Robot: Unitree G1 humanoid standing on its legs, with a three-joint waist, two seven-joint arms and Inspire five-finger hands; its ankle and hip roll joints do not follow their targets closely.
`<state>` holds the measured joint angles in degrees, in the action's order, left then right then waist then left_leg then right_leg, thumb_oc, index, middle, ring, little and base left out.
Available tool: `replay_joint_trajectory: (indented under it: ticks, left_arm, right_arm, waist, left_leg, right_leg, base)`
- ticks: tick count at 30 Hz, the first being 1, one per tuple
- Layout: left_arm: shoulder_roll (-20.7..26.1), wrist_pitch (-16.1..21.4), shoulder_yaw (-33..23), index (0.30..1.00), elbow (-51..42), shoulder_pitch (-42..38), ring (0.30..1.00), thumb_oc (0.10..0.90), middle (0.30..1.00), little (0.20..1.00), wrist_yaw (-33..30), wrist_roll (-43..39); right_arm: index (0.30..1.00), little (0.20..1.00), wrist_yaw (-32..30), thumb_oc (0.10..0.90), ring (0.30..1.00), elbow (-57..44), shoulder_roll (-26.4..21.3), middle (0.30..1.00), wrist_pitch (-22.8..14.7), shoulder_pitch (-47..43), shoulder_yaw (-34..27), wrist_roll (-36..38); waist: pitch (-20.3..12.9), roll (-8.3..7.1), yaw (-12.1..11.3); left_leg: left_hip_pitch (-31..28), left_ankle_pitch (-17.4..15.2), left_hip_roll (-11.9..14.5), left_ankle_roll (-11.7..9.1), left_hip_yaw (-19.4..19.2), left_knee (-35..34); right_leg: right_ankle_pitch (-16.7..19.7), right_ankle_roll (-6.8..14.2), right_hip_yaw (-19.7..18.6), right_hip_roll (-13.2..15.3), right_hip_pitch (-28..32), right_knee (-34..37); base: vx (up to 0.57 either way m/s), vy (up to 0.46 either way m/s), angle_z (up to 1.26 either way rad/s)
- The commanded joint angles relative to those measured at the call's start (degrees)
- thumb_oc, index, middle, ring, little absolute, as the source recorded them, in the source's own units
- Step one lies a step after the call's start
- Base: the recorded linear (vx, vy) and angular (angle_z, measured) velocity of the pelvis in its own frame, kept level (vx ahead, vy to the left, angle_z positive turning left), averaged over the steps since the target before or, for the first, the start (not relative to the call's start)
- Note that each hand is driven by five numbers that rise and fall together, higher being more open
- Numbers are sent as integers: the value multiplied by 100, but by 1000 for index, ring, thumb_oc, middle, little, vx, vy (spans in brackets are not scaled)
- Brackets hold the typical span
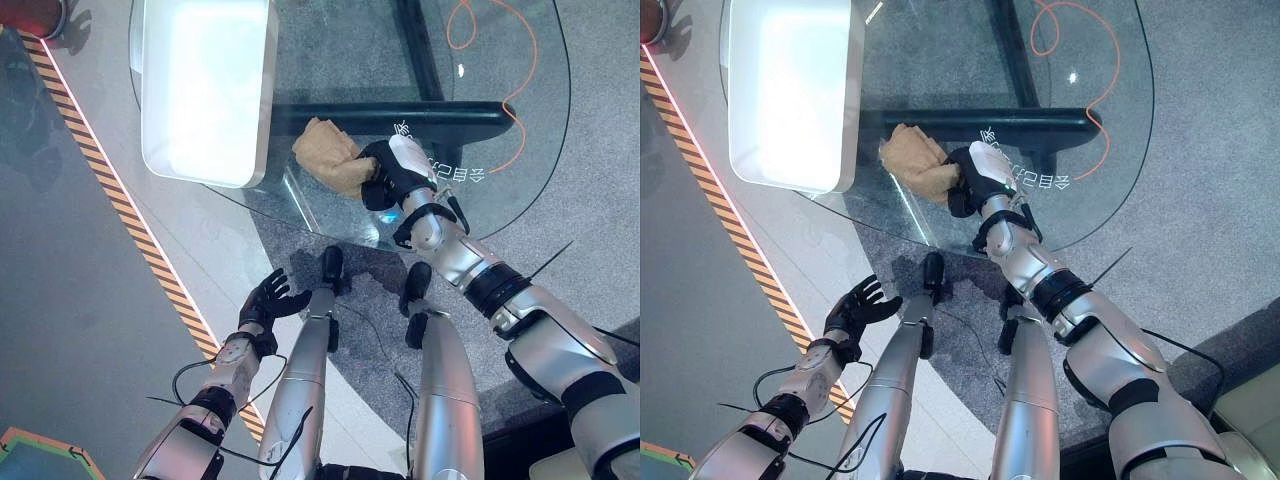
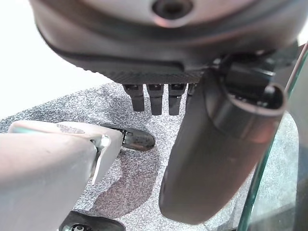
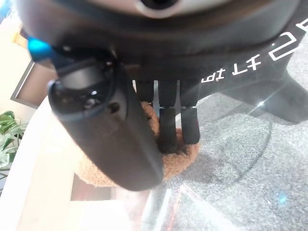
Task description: Wipe the table with a cloth and put it in the basket.
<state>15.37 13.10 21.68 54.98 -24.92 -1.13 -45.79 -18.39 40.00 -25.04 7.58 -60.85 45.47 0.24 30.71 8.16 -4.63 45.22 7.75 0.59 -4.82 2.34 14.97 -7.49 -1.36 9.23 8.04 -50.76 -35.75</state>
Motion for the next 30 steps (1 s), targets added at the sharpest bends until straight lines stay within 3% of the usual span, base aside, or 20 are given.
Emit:
replay_joint_trajectory:
  ticks: [1, 8, 14, 21, 30]
  left_arm:
    - [-64, 525, -239, 900, 175, -41, 900, 800, 900, 900, -423, -614]
    - [87, 1108, -1025, 900, -78, -52, 900, 800, 900, 900, -1137, -1269]
    - [273, 1320, -1500, 900, -164, -153, 900, 800, 900, 900, -1602, -1303]
    - [405, 1801, -1824, 900, -284, -198, 900, 800, 900, 900, -1812, -1500]
    - [624, 2441, -2107, 900, -1205, -331, 900, 800, 900, 900, -1745, -1516]
  right_arm:
    - [300, 200, -288, 100, 300, -56, 447, 300, -385, 97, 127, 276]
    - [300, 200, -932, 100, 300, 20, 320, 300, -671, 71, -371, 741]
    - [300, 200, -1198, 100, 300, -324, 205, 300, -703, 55, -603, 857]
    - [300, 200, -1350, 100, 300, -825, 82, 300, -806, 164, -766, 961]
    - [300, 200, -1578, 100, 300, -1771, -38, 300, -976, 556, -1233, 770]
  waist:
    - [-91, 45, -81]
    - [-91, 45, -128]
    - [-91, -3, -118]
    - [-91, -62, -52]
    - [-91, -122, 30]
  left_leg:
    - [11, -602, -399, 360, -566, 528]
    - [-36, -630, -386, 350, -524, 554]
    - [-40, -632, -370, 346, -505, 552]
    - [-32, -648, -326, 342, -511, 576]
    - [-34, -666, -322, 352, -489, 536]
  right_leg:
    - [405, 190, 172, -172, 95, 787]
    - [339, 187, 154, -157, 116, 678]
    - [319, 177, 169, -164, 129, 661]
    - [270, 166, 105, -209, 127, 613]
    - [260, 192, 16, -285, 132, 642]
  base:
    - [0, 0, 0]
    - [0, 0, 0]
    - [-4, -17, 0]
    - [1, 4, 0]
    - [-2, -3, -1]
